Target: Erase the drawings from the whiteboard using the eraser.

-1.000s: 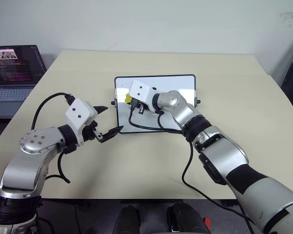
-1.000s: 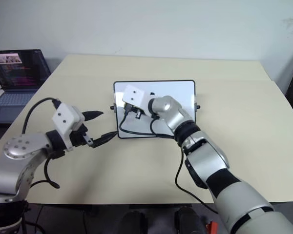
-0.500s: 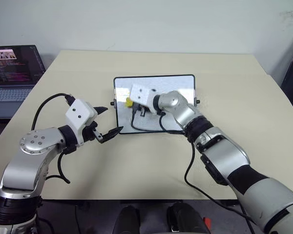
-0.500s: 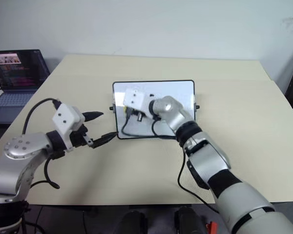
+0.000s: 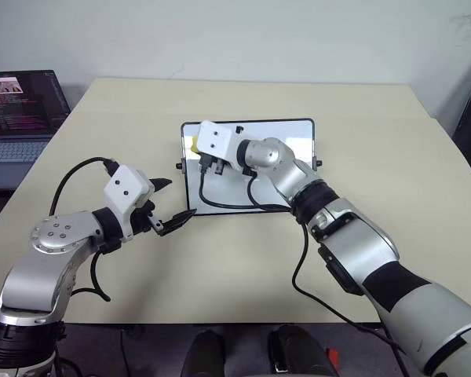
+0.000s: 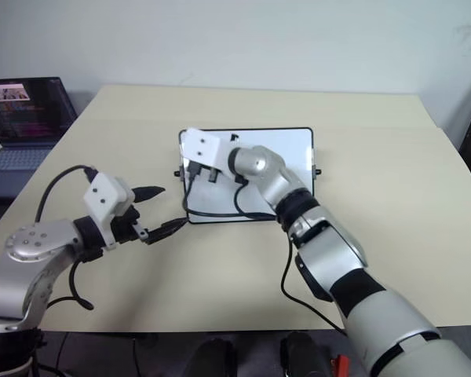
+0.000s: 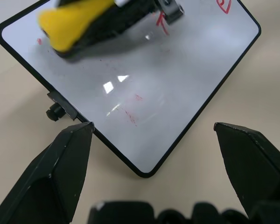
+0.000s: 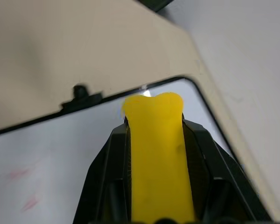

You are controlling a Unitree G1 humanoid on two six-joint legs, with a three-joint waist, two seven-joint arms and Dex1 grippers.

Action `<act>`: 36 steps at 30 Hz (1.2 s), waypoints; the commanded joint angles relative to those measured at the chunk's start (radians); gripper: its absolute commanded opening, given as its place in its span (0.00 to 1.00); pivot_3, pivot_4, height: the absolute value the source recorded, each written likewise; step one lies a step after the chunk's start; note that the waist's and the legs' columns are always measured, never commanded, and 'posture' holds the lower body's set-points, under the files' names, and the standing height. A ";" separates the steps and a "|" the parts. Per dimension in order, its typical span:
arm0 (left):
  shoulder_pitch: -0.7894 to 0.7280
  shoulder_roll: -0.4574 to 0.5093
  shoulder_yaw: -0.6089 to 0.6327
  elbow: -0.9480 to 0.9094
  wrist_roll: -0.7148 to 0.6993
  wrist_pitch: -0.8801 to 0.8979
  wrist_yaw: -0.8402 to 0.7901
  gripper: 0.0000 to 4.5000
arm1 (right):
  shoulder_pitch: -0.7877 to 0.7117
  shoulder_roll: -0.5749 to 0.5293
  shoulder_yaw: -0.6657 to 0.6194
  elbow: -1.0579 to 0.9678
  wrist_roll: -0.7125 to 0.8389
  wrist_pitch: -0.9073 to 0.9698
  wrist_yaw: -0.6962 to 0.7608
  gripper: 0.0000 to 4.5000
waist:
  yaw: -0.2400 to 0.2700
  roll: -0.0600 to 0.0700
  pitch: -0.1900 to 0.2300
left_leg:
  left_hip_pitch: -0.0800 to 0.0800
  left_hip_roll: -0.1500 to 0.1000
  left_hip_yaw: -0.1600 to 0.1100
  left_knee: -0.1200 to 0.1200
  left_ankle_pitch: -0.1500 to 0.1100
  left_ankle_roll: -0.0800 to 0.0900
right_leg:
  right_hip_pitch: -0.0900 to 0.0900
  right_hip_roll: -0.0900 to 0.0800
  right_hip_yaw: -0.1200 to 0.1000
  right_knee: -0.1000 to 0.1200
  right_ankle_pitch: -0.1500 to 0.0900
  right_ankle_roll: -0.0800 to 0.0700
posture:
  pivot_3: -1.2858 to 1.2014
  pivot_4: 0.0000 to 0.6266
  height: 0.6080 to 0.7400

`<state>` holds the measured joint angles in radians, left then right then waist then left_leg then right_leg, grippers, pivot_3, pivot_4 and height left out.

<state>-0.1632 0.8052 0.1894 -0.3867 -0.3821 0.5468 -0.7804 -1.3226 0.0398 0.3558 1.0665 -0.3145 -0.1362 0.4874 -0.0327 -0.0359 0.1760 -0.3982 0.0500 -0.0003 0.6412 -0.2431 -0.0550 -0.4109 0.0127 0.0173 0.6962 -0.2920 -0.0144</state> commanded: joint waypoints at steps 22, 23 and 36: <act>-0.047 0.011 -0.018 -0.028 -0.047 -0.020 -0.056 1.00 | 0.257 -0.165 -0.078 -0.447 0.140 0.175 0.267 0.26 | 0.004 0.000 0.001 | 0.012 0.000 0.000 0.000 0.003 0.004 | 0.011 0.001 0.000 0.001 -0.001 0.002 | 0.52 0.24 1.00; -0.050 0.010 -0.022 -0.024 -0.045 -0.026 -0.060 1.00 | 0.293 -0.181 -0.093 -0.532 0.157 0.219 0.280 0.26 | 0.004 0.000 0.001 | 0.009 0.000 0.000 0.000 0.003 0.004 | 0.007 0.001 0.000 0.001 0.000 0.000 | 0.52 0.24 1.00; -0.125 -0.012 -0.086 0.060 -0.036 -0.092 -0.118 1.00 | 0.685 -0.335 -0.142 -1.241 0.184 0.644 0.207 0.26 | -0.001 0.001 0.001 | -0.002 -0.002 -0.001 -0.001 -0.003 0.000 | 0.000 0.000 0.000 -0.007 -0.001 0.002 | 0.52 0.24 1.00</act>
<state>-0.2683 0.7905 0.0980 -0.3195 -0.4176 0.4754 -0.8874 -0.6231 -0.3056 0.2350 -0.1094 -0.1283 0.4959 0.7346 -0.0333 -0.0353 0.1769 -0.4002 0.0480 -0.0004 0.6400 -0.2463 -0.0548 -0.4109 0.0138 0.0180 0.6901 -0.2932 -0.0123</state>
